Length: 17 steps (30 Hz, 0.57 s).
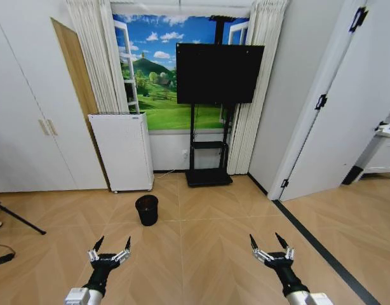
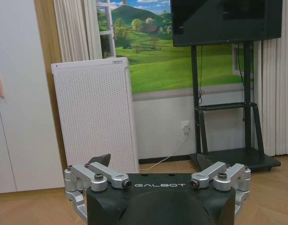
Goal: Pick up the trash bin and place the garbage on the floor into it.
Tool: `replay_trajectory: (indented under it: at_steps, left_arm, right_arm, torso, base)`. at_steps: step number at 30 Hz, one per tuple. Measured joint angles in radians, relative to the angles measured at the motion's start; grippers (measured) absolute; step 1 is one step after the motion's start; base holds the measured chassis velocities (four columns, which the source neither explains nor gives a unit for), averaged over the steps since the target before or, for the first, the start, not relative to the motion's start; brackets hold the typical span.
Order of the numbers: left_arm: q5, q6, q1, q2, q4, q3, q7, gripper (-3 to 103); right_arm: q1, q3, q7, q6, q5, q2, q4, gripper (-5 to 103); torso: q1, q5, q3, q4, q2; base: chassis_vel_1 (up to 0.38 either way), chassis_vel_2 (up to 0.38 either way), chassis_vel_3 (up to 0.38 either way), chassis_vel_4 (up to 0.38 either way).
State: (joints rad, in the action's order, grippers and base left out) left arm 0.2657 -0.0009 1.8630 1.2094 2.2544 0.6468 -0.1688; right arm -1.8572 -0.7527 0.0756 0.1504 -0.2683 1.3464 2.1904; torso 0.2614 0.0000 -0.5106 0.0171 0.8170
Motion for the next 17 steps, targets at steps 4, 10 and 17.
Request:
replay_trajectory:
  at_steps: [4, 10, 17]
  left_arm:
    - [0.0, 0.0, 0.0, 0.0, 0.0, 0.0, 0.0, 100]
    - [0.0, 0.0, 0.0, 0.0, 0.0, 0.0, 0.0, 100]
    - [0.0, 0.0, 0.0, 0.0, 0.0, 0.0, 0.0, 100]
  right_arm:
    - [0.0, 0.0, 0.0, 0.0, 0.0, 0.0, 0.0, 100]
    - [0.0, 0.0, 0.0, 0.0, 0.0, 0.0, 0.0, 100]
    - [0.0, 0.0, 0.0, 0.0, 0.0, 0.0, 0.0, 100]
  torso:
    - [0.0, 0.0, 0.0, 0.0, 0.0]
    - [0.0, 0.0, 0.0, 0.0, 0.0]
    - [0.0, 0.0001, 0.0, 0.0, 0.0]
  base:
    - [0.0, 0.0, 0.0, 0.0]
    - [0.0, 0.0, 0.0, 0.0]
    - [0.0, 0.0, 0.0, 0.0]
